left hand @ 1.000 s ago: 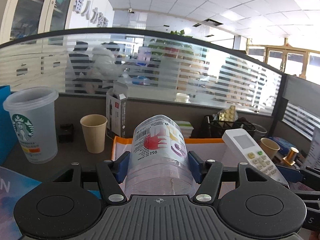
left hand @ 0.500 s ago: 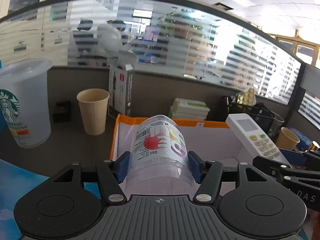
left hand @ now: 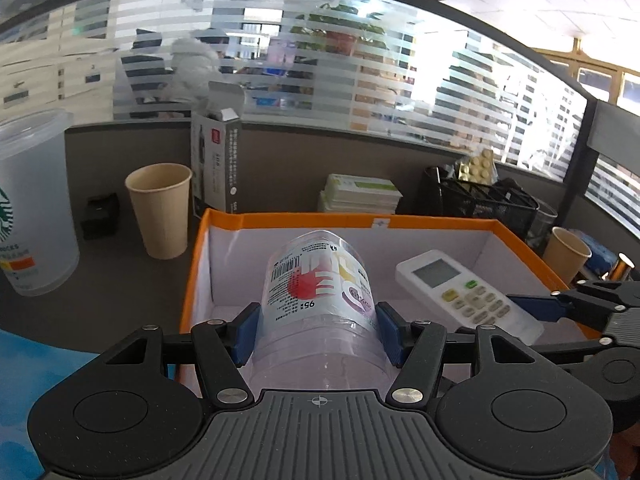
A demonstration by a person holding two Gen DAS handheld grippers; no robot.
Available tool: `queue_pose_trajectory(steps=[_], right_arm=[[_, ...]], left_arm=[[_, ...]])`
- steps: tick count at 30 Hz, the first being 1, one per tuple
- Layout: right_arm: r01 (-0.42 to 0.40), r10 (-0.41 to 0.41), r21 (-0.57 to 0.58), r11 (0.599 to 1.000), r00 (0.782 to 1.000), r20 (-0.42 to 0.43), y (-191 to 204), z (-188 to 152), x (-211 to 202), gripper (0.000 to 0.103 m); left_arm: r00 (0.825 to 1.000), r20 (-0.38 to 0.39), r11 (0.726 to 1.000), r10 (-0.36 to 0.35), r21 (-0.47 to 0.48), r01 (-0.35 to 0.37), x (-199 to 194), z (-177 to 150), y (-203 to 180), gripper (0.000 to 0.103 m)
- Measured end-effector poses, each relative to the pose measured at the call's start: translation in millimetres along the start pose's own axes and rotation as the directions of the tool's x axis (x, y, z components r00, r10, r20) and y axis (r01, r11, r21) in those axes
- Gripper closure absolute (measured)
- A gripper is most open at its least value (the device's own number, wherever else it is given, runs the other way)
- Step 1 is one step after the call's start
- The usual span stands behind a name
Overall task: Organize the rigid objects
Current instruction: 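Carry the remote in the right tool into the orange box while the left tool carries the jar, then lower and open the right tool releasing the remote while the left tool releases the jar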
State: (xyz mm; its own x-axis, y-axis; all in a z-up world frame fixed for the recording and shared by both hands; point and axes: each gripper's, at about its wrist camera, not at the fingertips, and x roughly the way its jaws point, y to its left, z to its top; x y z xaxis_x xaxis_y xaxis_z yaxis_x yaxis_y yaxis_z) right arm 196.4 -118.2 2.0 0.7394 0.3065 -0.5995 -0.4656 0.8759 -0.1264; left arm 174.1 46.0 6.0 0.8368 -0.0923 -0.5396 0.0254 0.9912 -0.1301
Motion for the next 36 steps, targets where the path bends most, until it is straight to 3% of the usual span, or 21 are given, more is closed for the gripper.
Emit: queue_pose_trajectory(steps=[21,28,36], right_arm=[[0.000,-0.001,-0.017,1.000,0.997,-0.080,1.7,-2.9,14.8,0.053],[0.000,0.004,0.037,0.999,0.995,-0.099,-6.9,-5.7,18.5,0.053],[-0.027,0.041,0.100,0.995,0.990,-0.136,-15.0,-8.2,23.6,0.053]], left_arm=[[0.995,-0.081,0.995,0.062,0.085,-0.056,8.3,2.6,-13.4,0.043],[0.996,-0.084,0.997,0.028,0.080,-0.021,5.0,3.6,-14.7,0.043],[0.995,-0.084,0.991,0.062,0.121,-0.052,10.7,1.1,-18.5,0.043]])
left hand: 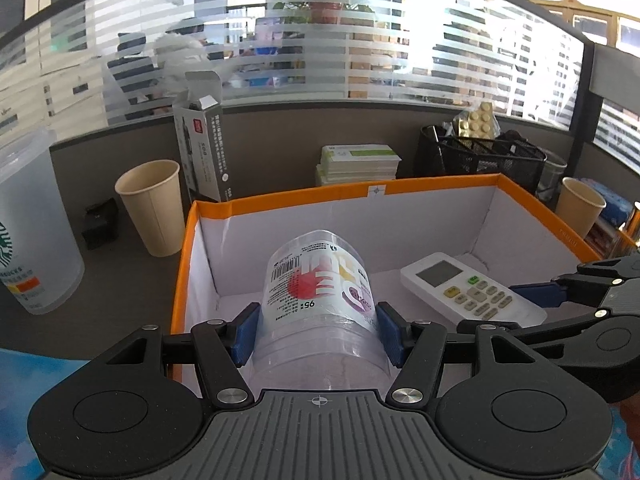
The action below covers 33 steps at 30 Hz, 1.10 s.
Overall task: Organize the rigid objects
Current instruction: 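Lower and open the right tool releasing the remote while the left tool releases the jar, then move the right tool toward the green tube while the left tool moves toward the black tape roll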
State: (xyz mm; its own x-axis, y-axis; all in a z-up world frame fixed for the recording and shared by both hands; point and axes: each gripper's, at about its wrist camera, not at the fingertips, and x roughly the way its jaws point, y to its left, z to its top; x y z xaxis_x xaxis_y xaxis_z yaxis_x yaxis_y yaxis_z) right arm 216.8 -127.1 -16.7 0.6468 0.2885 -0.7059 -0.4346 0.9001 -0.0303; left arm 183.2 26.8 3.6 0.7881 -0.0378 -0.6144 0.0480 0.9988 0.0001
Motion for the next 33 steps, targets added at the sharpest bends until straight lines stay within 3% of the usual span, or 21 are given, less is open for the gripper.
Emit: queue_pose_trajectory(steps=[15,22,26,29,33], right_arm=[[-0.022,0.023,0.009,1.000,0.997,-0.079,-2.5,2.6,4.0,0.053],[-0.020,0.021,0.013,1.000,0.996,-0.083,-2.4,2.4,3.2,0.052],[0.001,0.000,0.011,1.000,0.998,-0.061,-0.9,1.5,0.5,0.052],[0.014,-0.014,0.008,1.000,1.000,-0.024,0.4,0.5,-7.4,0.053],[0.022,-0.022,0.017,1.000,0.999,0.025,0.3,2.5,-27.3,0.053]], left_arm=[[0.998,-0.033,0.992,0.050,0.117,-0.046,6.5,-2.3,-11.7,0.043],[0.997,-0.038,0.985,0.066,0.163,-0.058,8.8,-6.3,-16.6,0.036],[0.998,-0.039,0.987,0.048,0.152,-0.042,8.1,-5.9,-15.9,0.030],[0.999,-0.037,0.994,0.022,0.108,-0.018,1.3,-4.6,-11.4,0.021],[0.999,-0.006,0.994,0.041,0.106,-0.040,-14.3,-2.2,-10.8,0.020]])
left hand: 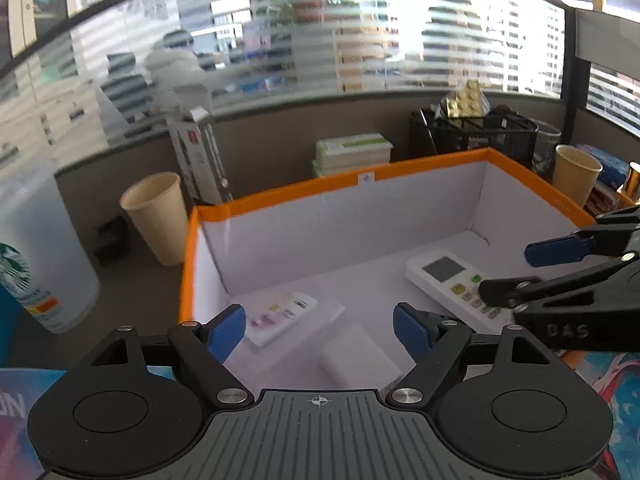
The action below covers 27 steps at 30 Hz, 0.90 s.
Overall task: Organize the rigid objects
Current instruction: 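Move the right tool toward the green tube while the left tool moves toward the black tape roll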
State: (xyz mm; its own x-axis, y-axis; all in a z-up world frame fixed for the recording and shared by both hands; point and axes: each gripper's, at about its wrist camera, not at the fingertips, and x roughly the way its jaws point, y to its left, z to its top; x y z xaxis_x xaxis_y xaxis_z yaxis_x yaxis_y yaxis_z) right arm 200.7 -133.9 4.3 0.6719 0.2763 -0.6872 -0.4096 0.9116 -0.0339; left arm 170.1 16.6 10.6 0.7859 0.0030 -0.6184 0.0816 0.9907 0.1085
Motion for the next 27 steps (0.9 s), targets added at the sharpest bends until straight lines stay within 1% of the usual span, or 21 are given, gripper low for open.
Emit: queue_pose_trajectory(steps=[2,5,8,11,14,17,19,20,23,27], right_arm=[[0.004,-0.004,0.002,1.000,1.000,0.024,0.2,1.0,-12.4,0.053],[-0.001,0.001,0.003,1.000,0.998,0.061,2.2,-0.3,-32.2,0.053],[-0.003,0.003,-0.002,1.000,0.996,0.093,5.8,-5.0,-50.9,0.054],[-0.005,0.006,-0.006,1.000,0.993,0.120,9.1,-12.0,-67.9,0.054],[-0.013,0.013,-0.005,1.000,0.990,0.140,12.7,-22.5,-82.6,0.054],[-0.028,0.030,-0.017,0.999,0.985,0.169,21.2,-42.9,-101.2,0.054],[-0.059,0.065,-0.036,0.998,0.981,0.185,31.7,-64.2,-111.5,0.056],[-0.074,0.083,-0.051,0.996,0.980,0.184,38.5,-75.2,-113.8,0.059],[-0.110,0.127,-0.113,0.987,0.979,0.156,62.8,-108.8,-113.4,0.069],[-0.156,0.173,-0.154,0.976,0.980,0.100,85.6,-139.8,-105.0,0.073]], left_arm=[[1.000,0.015,1.000,-0.005,-0.005,0.006,-10.8,0.9,0.9,0.018],[0.999,0.053,1.000,0.001,-0.009,-0.001,-30.6,0.9,1.3,0.011],[0.996,0.091,1.000,0.007,-0.013,-0.006,-51.6,0.0,2.2,0.006],[0.993,0.114,1.000,0.014,-0.010,-0.013,-68.7,-1.6,1.8,0.004],[0.993,0.121,1.000,0.017,0.004,-0.018,-80.6,-8.4,-0.7,0.003],[0.991,0.129,0.999,0.029,0.010,-0.030,-90.0,-26.3,0.7,0.001],[0.992,0.118,0.999,0.044,-0.011,-0.043,-92.1,-41.0,6.1,0.001],[0.993,0.112,0.999,0.046,-0.029,-0.043,-93.2,-49.7,10.1,0.001],[0.995,0.084,0.997,0.054,-0.055,-0.049,-95.4,-73.5,19.9,0.001],[0.996,0.052,0.995,0.070,-0.077,-0.065,-100.6,-102.5,31.3,0.001]])
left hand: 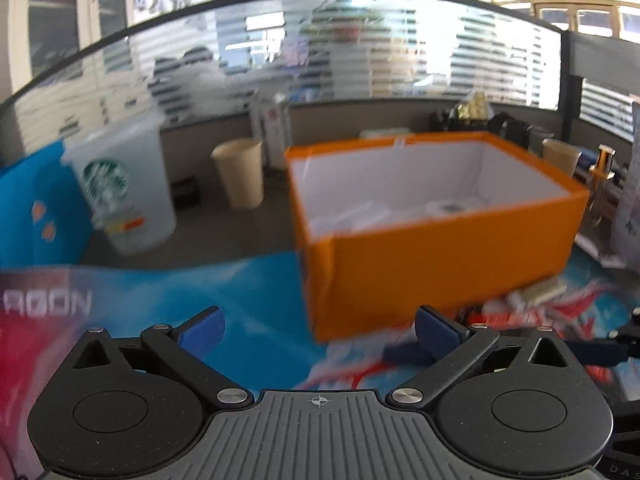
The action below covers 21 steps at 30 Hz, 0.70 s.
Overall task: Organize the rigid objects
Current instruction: 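Close the right tool on the green tube while the left tool grasps the black tape roll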
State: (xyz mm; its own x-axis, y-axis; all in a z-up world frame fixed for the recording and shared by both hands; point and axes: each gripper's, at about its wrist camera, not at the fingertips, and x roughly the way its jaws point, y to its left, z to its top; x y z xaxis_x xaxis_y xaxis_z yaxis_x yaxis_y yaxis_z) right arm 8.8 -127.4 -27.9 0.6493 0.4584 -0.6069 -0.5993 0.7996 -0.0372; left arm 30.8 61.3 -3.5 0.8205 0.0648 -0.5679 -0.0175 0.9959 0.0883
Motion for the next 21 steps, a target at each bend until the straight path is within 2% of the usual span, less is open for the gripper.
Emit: queue_pose_trajectory(steps=[3,5,8,10,16,18,21], right_arm=[[-0.011,0.011,0.002,1.000,0.999,-0.032,2.2,-10.4,12.1,0.073],[-0.009,0.009,0.002,1.000,1.000,-0.016,0.4,-12.7,13.9,0.073],[-0.048,0.048,0.050,0.998,0.999,-0.010,-4.8,-9.8,13.9,0.073],[-0.046,0.046,0.042,0.998,0.999,-0.011,-5.8,-7.8,18.3,0.073],[-0.108,0.109,0.076,0.991,0.994,-0.007,-15.1,-1.6,32.2,0.070],[-0.117,0.118,0.072,0.991,0.993,-0.004,-17.0,-2.9,34.2,0.065],[-0.122,0.124,0.062,0.991,0.992,-0.031,-17.8,-6.2,36.1,0.070]], left_arm=[[1.000,-0.029,1.000,-0.010,-0.012,0.010,-1.1,-15.9,8.0,0.001],[0.999,-0.044,1.000,-0.016,0.002,0.016,-2.2,-24.9,10.1,0.001],[0.998,-0.065,1.000,-0.019,0.017,0.020,-1.3,-35.1,9.5,0.001],[0.997,-0.076,0.999,-0.019,0.031,0.021,1.4,-38.3,7.5,0.001],[0.996,-0.088,0.997,-0.032,0.071,0.038,7.4,-41.2,-3.6,0.001],[0.995,-0.091,0.996,-0.027,0.085,0.034,8.5,-41.4,-6.5,0.001],[0.995,-0.096,0.996,-0.021,0.085,0.029,10.1,-41.6,-7.2,0.001]])
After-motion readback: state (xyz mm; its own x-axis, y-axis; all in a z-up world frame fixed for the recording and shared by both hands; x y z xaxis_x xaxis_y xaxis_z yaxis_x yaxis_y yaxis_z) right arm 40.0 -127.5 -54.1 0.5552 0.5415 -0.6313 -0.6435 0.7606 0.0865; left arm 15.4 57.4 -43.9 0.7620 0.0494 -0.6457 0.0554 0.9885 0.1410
